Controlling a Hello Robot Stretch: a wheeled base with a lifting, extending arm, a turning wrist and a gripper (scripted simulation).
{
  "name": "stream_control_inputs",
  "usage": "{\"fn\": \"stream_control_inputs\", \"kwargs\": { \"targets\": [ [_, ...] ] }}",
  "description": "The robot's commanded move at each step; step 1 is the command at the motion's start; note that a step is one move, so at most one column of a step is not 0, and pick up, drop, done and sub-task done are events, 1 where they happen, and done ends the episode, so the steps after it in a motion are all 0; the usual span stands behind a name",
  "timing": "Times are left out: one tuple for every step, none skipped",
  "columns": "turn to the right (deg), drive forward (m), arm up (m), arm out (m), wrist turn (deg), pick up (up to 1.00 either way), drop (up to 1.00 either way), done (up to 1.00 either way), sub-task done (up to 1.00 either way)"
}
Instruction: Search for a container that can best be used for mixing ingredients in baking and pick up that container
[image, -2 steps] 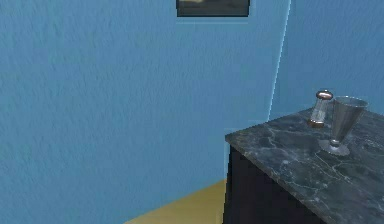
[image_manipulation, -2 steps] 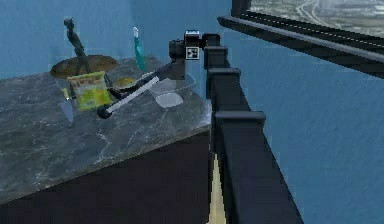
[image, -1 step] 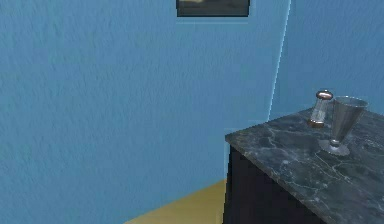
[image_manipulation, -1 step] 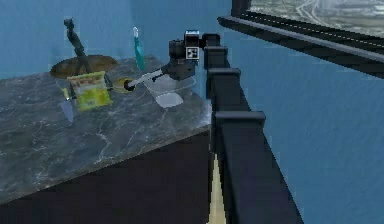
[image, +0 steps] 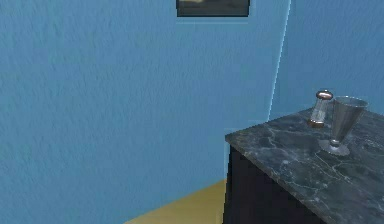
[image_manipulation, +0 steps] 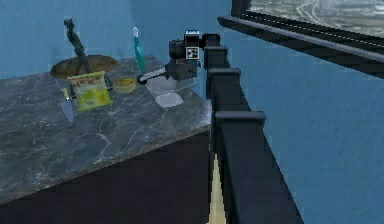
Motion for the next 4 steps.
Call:
{"fn": "stream_control_inputs", "kwargs": {
  "targets": [
    [0.0,0.00,-0.04,0.00,0.0,0.00,0.00,0.00,0.00],
    [0.0,0.00,0.00,0.00,0.0,1.00,0.00,0.00,0.00],
    [0.0,0.00,0.04,0.00,0.0,0.00,0.00,0.00,0.00],
    [0.0,0.00,0.00,0.00,0.0,0.00,0.00,1.00,0.00]
  ]
}}
